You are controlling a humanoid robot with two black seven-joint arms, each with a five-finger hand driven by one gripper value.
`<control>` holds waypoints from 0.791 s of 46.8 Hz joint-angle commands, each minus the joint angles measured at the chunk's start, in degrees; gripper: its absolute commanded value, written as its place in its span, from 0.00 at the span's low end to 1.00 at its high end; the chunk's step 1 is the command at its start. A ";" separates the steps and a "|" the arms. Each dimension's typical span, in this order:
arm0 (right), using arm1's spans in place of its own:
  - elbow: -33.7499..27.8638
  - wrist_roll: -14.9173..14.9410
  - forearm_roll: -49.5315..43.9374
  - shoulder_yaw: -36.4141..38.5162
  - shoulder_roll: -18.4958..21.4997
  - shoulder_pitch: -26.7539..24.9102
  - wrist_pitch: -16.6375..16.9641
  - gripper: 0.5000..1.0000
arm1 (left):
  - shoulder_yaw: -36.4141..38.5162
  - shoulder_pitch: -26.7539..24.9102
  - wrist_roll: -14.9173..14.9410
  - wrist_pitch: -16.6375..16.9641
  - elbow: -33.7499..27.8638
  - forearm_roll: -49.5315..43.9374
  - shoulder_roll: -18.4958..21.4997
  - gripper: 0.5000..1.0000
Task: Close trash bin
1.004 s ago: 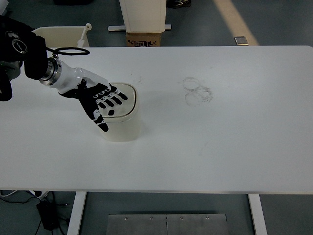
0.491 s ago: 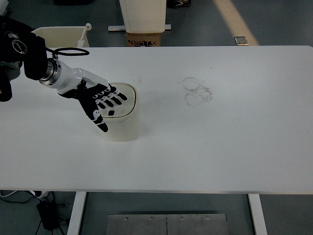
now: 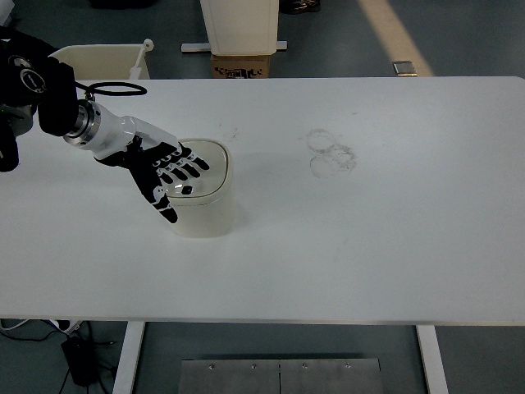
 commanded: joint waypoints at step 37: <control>-0.02 0.00 0.02 0.03 0.00 0.05 0.00 0.98 | -12.65 -3.19 -0.17 -2.47 14.09 -2.60 3.10 1.00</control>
